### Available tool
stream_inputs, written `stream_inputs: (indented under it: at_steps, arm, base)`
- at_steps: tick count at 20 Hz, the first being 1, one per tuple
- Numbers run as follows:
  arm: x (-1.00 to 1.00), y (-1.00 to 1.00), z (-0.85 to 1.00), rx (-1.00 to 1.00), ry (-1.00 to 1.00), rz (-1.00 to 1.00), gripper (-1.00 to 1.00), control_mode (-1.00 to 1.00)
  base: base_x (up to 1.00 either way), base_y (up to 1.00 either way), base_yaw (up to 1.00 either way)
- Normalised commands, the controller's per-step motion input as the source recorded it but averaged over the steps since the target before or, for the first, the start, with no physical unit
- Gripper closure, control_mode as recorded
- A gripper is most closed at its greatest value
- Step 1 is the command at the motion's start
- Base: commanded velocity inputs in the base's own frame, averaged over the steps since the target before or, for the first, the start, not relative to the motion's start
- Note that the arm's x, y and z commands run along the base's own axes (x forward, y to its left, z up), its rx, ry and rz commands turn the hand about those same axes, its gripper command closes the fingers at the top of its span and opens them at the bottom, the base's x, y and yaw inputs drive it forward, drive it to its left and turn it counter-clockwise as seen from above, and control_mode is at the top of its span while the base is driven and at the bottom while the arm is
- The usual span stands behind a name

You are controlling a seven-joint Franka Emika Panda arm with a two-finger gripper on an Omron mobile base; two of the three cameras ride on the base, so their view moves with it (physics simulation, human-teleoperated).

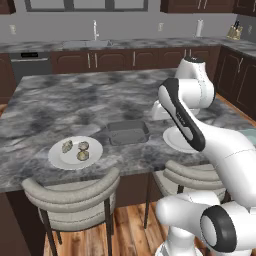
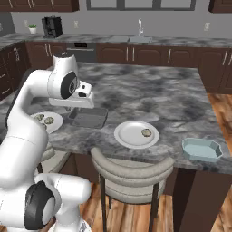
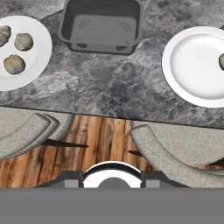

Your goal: Place two dumplings into each of the tupperware containers and then place the containers in the fridge.

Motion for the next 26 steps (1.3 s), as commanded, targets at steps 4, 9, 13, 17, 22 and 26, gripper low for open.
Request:
stream_inputs:
  at_steps: [4,9,13,17,22,26]
  arm:
    - [0.00,0.00,0.00,0.00,0.00,0.00,-1.00,1.00]
    - [0.00,0.00,0.00,0.00,0.00,0.00,-1.00,1.00]
    - [0.00,0.00,0.00,0.00,0.00,0.00,-1.00,1.00]
    - [0.00,0.00,0.00,0.00,0.00,0.00,-1.00,1.00]
    - [0.00,0.00,0.00,0.00,0.00,0.00,-1.00,1.00]
    - [0.00,0.00,0.00,0.00,0.00,0.00,-1.00,1.00]
  base:
    - [0.00,0.00,0.00]
    - [-0.02,-0.62,0.00]
    - [0.00,-1.00,-0.01]
    - [0.13,-0.95,0.00]
    - [0.62,-0.57,-0.01]
    - [0.99,-0.05,0.00]
